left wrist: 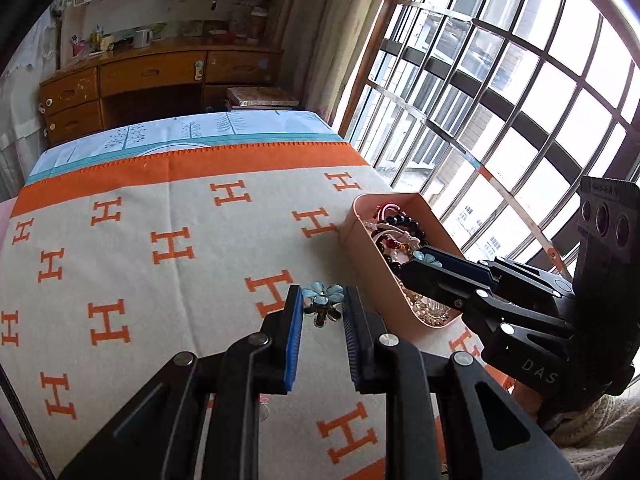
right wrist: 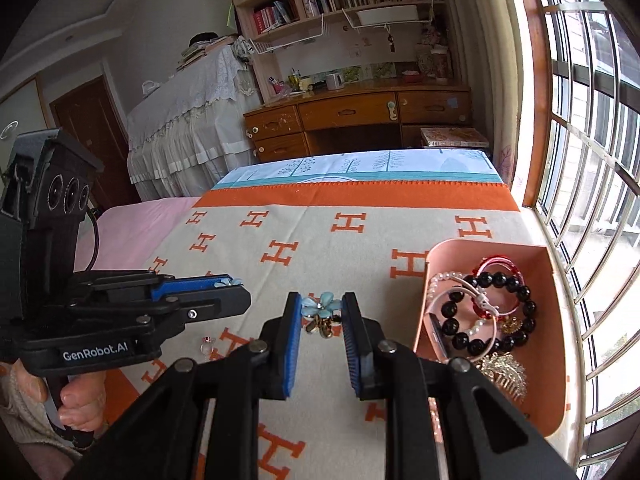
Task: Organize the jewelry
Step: 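Carry both flower brooches into the pink tray and open the left tool while the right tool opens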
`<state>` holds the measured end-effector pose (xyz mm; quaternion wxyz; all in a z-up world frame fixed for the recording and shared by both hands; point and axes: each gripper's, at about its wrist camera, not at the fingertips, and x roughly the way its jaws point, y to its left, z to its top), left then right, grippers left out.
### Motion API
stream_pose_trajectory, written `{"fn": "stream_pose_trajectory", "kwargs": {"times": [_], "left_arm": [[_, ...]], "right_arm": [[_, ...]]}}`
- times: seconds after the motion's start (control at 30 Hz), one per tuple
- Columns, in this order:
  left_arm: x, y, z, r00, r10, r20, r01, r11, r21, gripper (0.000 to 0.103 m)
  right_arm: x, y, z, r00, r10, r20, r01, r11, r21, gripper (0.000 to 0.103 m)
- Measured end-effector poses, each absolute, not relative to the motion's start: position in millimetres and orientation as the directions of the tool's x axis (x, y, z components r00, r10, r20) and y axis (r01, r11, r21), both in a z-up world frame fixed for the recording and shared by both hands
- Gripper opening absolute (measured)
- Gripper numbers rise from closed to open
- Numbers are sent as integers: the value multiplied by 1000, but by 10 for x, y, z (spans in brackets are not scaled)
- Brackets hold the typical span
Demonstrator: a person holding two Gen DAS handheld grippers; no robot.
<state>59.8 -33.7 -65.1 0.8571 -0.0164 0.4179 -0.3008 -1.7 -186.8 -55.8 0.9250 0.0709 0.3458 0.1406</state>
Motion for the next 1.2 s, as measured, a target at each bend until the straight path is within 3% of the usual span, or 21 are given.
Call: {"fn": "stream_pose_trajectory", "kwargs": {"times": [0.27, 0.5, 1.07, 1.17, 1.2], "left_arm": [[563, -945, -556, 446, -539, -715, 550, 795, -256, 18], [792, -1361, -683, 414, -525, -744, 557, 792, -249, 18], [1531, -1849, -952, 403, -467, -787, 516, 826, -226, 18], [1542, -1849, -986, 404, -471, -784, 504, 830, -239, 32], [1535, -1839, -988, 408, -473, -781, 499, 832, -243, 44]], "right_arm": [[-182, -2471, -496, 794, 204, -572, -90, 971, 221, 20], [-76, -2865, -739, 777, 122, -617, 26, 974, 225, 20], [194, -2994, -1083, 714, 40, -700, 75, 988, 133, 21], [190, -3010, -1095, 710, 48, -702, 79, 986, 147, 22], [183, -3011, -1094, 712, 52, -700, 79, 985, 152, 23]]}}
